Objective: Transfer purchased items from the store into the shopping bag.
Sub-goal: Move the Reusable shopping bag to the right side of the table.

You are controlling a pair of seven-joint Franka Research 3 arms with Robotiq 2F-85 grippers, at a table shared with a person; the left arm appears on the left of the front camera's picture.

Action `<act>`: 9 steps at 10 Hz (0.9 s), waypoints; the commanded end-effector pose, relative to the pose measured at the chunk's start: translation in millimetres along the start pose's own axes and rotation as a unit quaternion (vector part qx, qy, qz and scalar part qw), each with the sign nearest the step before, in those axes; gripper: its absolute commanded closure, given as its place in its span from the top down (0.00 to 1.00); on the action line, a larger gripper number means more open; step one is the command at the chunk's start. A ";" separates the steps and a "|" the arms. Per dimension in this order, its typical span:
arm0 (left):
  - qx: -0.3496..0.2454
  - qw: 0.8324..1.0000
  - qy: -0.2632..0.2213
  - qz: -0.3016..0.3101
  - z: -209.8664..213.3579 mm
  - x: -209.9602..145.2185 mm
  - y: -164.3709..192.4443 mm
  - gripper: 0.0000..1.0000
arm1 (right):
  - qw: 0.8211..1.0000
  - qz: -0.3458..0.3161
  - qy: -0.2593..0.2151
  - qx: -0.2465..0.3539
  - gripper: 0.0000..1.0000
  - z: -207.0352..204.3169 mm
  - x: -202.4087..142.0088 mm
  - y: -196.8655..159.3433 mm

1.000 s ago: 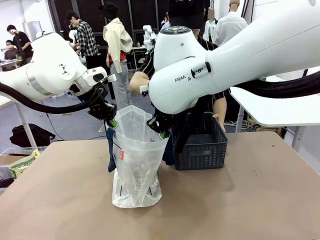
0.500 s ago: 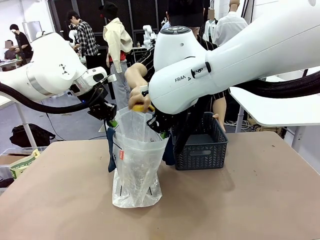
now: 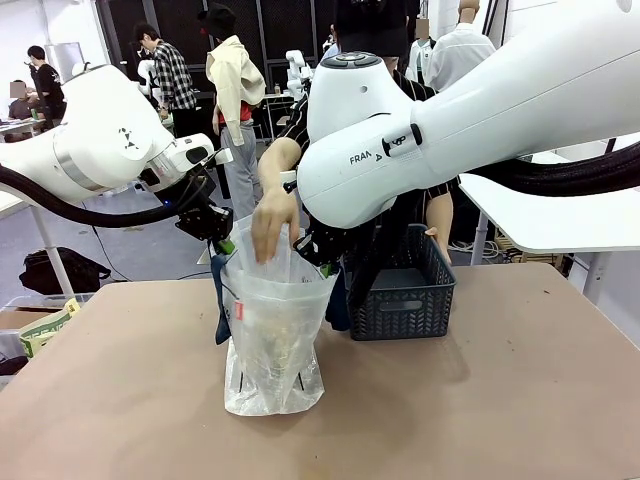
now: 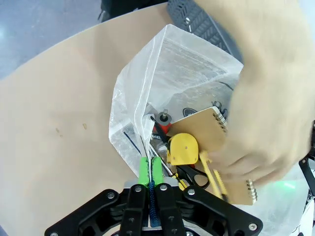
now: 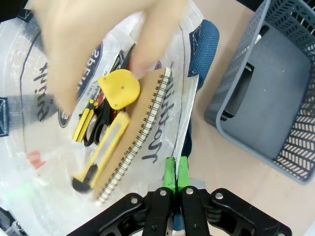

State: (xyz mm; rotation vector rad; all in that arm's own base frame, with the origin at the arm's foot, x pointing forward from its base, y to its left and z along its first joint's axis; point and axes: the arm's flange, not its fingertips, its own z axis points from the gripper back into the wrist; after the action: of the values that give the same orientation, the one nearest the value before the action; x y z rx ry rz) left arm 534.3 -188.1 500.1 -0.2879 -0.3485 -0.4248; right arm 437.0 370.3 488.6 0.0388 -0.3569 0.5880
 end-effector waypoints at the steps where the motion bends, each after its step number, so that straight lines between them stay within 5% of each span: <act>1: 0.002 1.000 -0.007 0.002 2.0 -2.4 0.9 0.00 | 1.000 0.000 0.000 0.000 0.00 0.2 -4.1 -1.0; 9: 0.002 1.000 -0.007 0.002 2.0 -2.4 0.9 0.00 | 1.000 0.000 0.000 0.000 0.00 0.2 -4.1 -1.0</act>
State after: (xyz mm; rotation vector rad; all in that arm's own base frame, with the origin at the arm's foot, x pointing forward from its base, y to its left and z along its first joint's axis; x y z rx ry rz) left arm 534.3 -188.1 500.1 -0.2879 -0.3485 -0.4248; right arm 437.0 370.3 488.6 0.0388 -0.3569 0.5880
